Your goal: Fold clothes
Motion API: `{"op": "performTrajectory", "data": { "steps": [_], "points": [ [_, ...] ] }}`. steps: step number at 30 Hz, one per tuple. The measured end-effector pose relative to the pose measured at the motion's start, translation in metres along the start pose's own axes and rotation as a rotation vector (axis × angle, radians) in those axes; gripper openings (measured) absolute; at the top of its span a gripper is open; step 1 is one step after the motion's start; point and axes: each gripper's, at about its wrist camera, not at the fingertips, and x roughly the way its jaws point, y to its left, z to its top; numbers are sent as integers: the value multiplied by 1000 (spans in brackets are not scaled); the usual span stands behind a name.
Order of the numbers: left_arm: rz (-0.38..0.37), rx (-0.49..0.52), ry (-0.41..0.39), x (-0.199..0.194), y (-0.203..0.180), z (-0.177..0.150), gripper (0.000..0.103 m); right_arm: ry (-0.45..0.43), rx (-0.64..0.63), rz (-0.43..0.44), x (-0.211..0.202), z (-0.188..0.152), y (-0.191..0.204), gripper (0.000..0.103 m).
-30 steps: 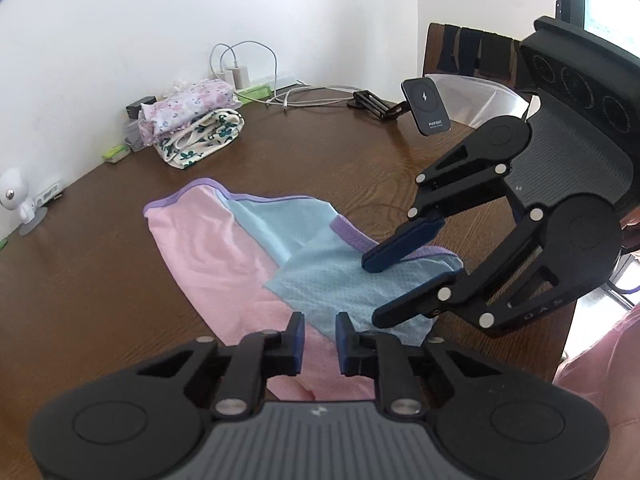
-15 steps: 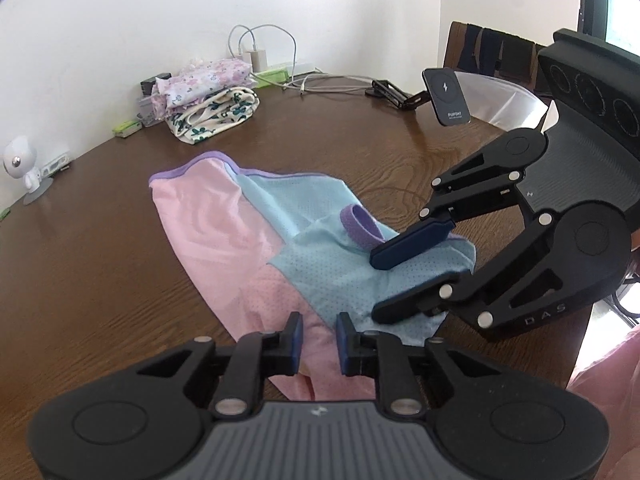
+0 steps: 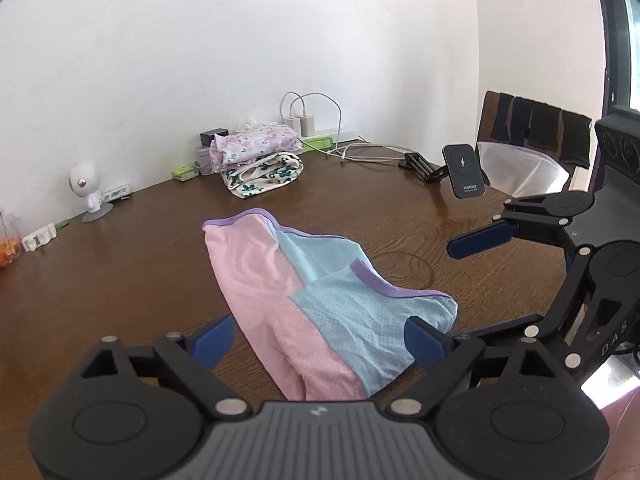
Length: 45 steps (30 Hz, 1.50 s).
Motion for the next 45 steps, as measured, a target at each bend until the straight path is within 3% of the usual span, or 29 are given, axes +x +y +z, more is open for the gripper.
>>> {"op": "performTrajectory", "data": {
  "steps": [6,12,15,18,19,20,25,31,35,38,41,45],
  "points": [
    [-6,-102,-15,-9,4,-14,103,-21,-40,-38,-3,-3,-3,103],
    [15,-121,2,-15,10,-24,103,34,-452,-89,16,-5,24,103],
    [22,-132,1,-18,12,-29,103,112,-617,-7,31,-5,34,101],
    [30,-144,2,-21,13,-33,103,165,-733,40,45,-6,42,89],
    [26,-147,3,-22,14,-34,103,184,-752,57,49,-6,42,78],
    [20,-149,4,-23,15,-35,103,197,-752,75,53,-6,41,71],
    [29,-150,0,-21,18,-36,103,244,-733,145,65,-3,34,66],
    [30,-113,5,-14,20,-33,103,267,-770,148,73,0,36,32],
    [43,-80,6,-8,17,-32,103,292,-732,158,76,7,34,19],
    [30,39,-13,-3,6,-31,103,316,-648,180,78,19,27,13],
    [44,265,-27,3,-13,-30,103,354,-505,209,82,39,13,12],
    [41,502,14,21,-27,-24,99,392,-353,254,86,61,-7,11]
  ]
}}
